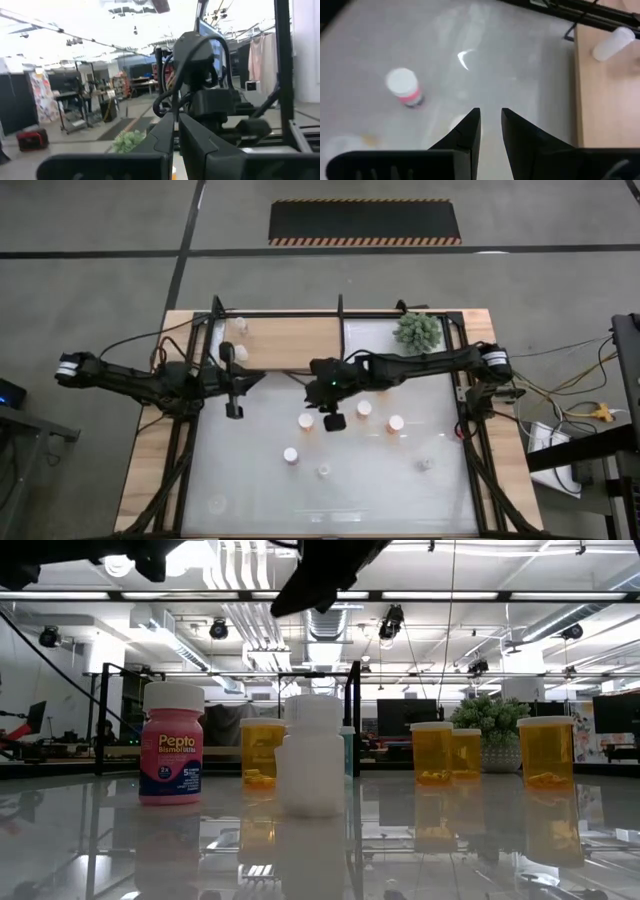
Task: Pick and place medicine bottles onto shelf by color
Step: Put the left orange pill bottle on the shelf
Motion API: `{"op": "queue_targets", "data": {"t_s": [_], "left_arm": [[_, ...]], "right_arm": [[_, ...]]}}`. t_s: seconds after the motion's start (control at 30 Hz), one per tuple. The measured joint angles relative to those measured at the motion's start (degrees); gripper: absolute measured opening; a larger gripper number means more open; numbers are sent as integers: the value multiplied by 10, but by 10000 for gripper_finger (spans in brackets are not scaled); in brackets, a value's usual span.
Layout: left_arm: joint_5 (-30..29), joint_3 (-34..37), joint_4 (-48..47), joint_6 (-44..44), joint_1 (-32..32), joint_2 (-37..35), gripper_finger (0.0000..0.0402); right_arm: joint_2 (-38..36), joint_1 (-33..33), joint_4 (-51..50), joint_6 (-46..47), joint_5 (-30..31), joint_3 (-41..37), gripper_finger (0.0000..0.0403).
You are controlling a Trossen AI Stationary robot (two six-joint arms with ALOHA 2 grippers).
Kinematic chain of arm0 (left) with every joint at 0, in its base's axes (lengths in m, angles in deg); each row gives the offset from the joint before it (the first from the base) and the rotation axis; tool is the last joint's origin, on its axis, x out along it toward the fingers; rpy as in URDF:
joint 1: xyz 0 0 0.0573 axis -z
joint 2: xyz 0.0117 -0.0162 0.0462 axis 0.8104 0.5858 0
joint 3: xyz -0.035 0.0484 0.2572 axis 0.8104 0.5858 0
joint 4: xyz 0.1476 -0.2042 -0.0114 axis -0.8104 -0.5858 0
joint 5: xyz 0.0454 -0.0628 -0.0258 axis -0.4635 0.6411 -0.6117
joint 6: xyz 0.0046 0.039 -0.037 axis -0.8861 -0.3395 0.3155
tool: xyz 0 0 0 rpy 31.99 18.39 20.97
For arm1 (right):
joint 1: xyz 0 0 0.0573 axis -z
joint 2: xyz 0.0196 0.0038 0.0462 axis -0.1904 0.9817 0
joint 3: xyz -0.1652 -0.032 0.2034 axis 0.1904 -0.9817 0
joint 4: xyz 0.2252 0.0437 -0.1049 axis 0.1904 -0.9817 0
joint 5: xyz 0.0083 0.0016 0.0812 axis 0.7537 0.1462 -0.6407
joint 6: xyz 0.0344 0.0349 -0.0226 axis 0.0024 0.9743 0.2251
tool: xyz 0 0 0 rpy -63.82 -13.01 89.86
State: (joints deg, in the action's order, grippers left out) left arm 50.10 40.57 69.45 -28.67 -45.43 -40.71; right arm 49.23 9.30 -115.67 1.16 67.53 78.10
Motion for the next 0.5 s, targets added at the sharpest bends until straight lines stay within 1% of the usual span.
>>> {"op": "queue_targets", "data": {"t_s": [0.07, 0.17, 0.27, 0.37, 0.5], "left_arm": [[0, 7, -2, 18, 0, -4, 10], [3, 11, -6, 34, 1, -6, 10], [25, 11, -4, 44, 1, -16, 10], [53, 11, -5, 41, 1, -30, 10], [64, 11, -19, 40, 1, -56, 10]], "right_arm": [[7, -5, -3, 1, 27, 1, 68], [7, -6, 0, 45, 70, 8, 69], [5, -5, -12, 59, 70, 14, 86], [8, -11, -36, 76, 70, 22, 127], [22, -20, -64, 113, 69, 42, 204]]}}
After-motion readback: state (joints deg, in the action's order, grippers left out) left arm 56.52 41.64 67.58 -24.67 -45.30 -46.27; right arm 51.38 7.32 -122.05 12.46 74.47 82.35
